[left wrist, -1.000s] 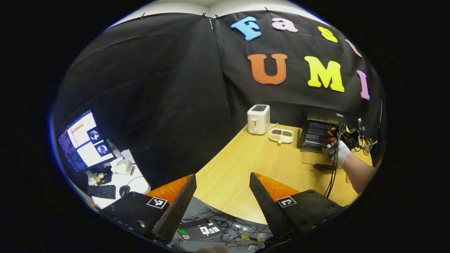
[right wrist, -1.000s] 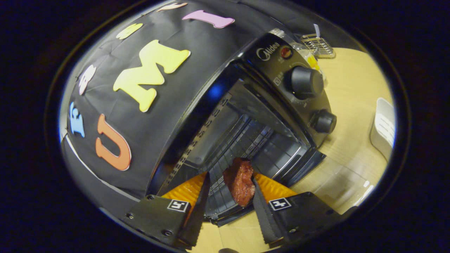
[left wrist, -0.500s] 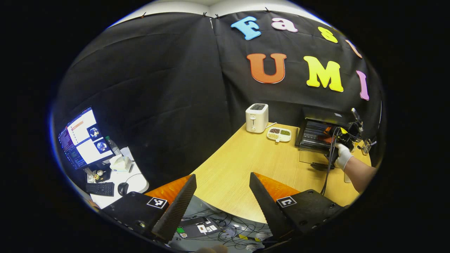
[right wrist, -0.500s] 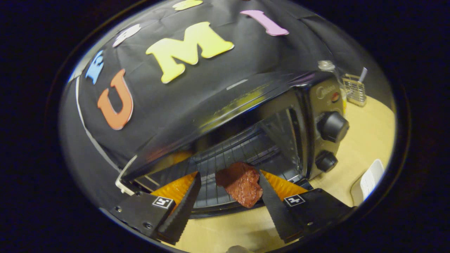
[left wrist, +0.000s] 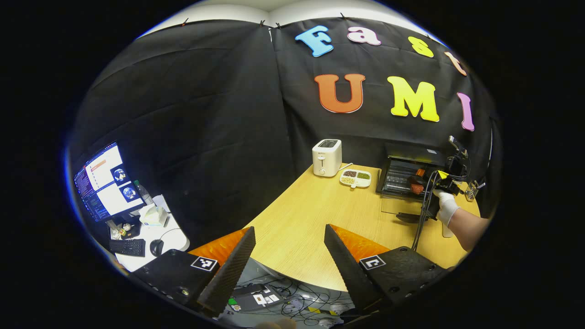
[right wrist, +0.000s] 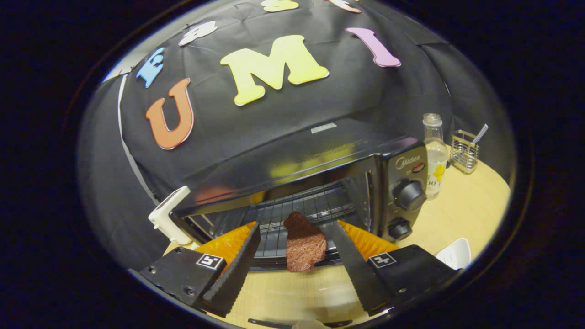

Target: Open the electric oven with the left hand, put the food in, and close the electric oven.

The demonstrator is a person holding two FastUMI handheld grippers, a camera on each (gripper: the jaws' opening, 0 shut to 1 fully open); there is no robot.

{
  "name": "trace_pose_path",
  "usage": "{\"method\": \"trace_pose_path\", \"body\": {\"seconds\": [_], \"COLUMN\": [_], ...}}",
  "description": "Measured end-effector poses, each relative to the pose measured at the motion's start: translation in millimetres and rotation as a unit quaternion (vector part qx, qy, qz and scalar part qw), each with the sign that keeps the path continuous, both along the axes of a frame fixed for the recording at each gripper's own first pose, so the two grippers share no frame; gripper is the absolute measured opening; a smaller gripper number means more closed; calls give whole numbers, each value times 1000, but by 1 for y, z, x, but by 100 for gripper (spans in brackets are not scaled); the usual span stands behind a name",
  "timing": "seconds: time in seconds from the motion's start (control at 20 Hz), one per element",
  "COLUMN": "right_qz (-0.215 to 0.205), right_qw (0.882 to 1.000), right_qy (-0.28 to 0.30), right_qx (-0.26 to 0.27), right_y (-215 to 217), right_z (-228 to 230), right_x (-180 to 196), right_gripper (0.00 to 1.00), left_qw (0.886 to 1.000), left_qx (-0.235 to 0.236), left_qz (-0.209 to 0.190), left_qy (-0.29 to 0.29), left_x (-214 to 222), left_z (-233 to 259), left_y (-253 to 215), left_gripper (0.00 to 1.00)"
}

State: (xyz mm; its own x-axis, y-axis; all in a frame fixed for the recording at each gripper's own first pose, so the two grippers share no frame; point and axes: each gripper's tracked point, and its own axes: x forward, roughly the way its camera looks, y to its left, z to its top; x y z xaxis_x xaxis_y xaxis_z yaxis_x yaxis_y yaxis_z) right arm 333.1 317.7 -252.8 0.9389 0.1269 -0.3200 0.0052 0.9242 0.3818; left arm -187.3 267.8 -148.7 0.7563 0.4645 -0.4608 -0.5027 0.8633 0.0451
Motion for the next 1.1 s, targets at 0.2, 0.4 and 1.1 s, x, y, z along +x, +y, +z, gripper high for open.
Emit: {"method": "trace_pose_path", "body": {"seconds": [0.2, 0.4, 1.1], "right_qz": [31, 51, 18], "right_qw": [998, 993, 980], "right_qy": [-39, -87, -158], "right_qx": [-39, -66, -118], "right_y": [-14, -40, -252], "right_z": [43, 102, 225], "right_x": [-44, -113, -301], "right_gripper": [100, 100, 100], "left_qw": [1000, 998, 979], "left_qx": [4, 8, -3], "left_qz": [-18, -46, -177], "left_qy": [-23, -51, -97], "left_x": [-7, -19, 47], "left_z": [6, 11, -8], "left_y": [-16, -40, -171], "left_gripper": [97, 97, 97]}}
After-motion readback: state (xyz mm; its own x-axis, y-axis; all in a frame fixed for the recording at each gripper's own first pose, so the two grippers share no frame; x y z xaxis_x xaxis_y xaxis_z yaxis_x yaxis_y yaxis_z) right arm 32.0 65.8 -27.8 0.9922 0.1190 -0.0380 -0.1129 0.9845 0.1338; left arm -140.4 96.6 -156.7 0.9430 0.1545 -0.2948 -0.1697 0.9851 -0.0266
